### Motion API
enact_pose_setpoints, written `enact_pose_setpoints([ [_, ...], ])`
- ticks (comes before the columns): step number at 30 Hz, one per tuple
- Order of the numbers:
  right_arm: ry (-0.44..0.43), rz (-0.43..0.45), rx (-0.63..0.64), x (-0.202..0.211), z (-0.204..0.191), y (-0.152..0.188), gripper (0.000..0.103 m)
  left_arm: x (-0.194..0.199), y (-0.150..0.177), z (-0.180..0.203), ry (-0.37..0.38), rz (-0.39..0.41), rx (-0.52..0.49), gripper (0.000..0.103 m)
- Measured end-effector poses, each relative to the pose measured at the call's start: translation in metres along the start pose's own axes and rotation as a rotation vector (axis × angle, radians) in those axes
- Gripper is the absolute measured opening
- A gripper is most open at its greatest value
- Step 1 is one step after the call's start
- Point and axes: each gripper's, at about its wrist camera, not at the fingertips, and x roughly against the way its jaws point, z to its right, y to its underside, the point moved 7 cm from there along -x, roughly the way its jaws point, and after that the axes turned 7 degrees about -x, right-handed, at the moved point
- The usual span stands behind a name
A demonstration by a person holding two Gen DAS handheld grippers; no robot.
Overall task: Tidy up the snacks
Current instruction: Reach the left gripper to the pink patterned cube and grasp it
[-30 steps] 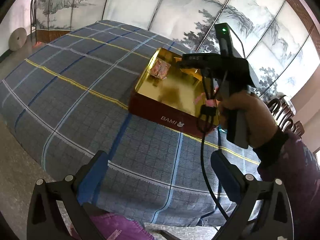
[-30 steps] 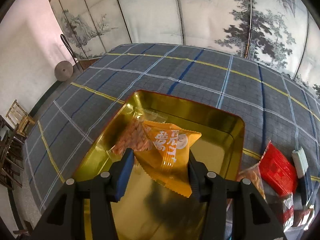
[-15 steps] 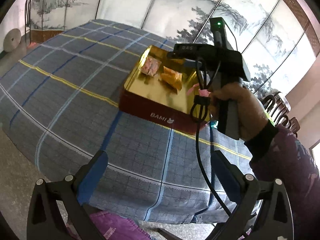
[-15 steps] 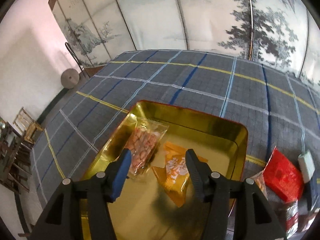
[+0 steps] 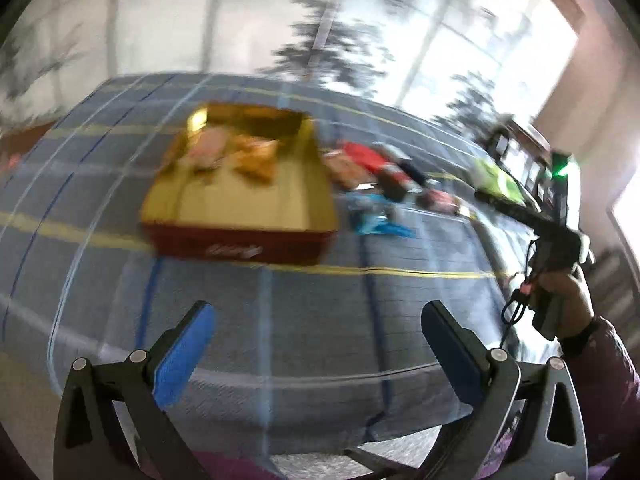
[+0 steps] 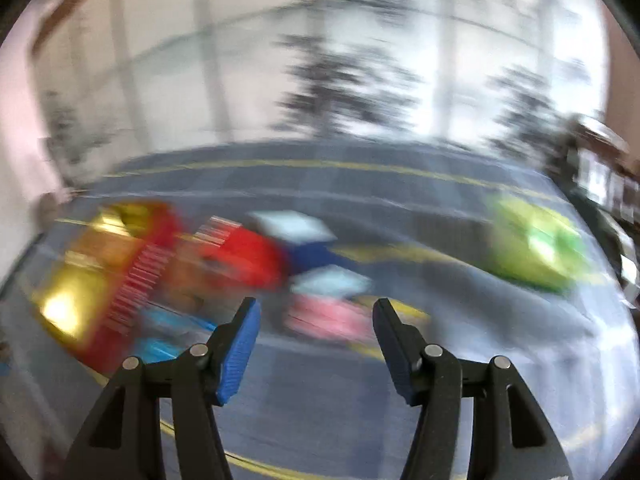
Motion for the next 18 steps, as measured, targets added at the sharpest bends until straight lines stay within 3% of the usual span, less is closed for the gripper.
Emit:
enact_pose_setpoints([
  [2,0.085,-0.019,-0.056,0.001,0.051,0.016,0.060,-0.008,-0.011,0.019,0.045,-0.020,-0.056,0.101],
  [6,0.157,-0.035,-0.137,-0.001,0.106,0.044,0.060,-0.040,-0.044,0.055,0.124,-0.098,-0.126,0.101],
  [9,0.127,-0.071,-0.212,-0.009,0.120,0.060,0.060,-0.065,-0.067,0.067,0.102,-0.127,-0.167,0.101],
  [11,0.094,-0.020,-0.222,-0.001,0.119,0.056,0.060,-0.081,-0.079,0.070,0.120,-0.151,-0.169,0.101],
  [13,0.070,-0.028,-0.230,-0.002,0.119,0.057,0.060,-0.098,-0.090,0.068,0.108,-0.169,-0.171,0.101],
  [18,0.018,-0.020,-0.258,-0.001,0.125,0.060,0.060,-0.127,-0.102,0.069,0.211,-0.270,-0.079,0.092],
])
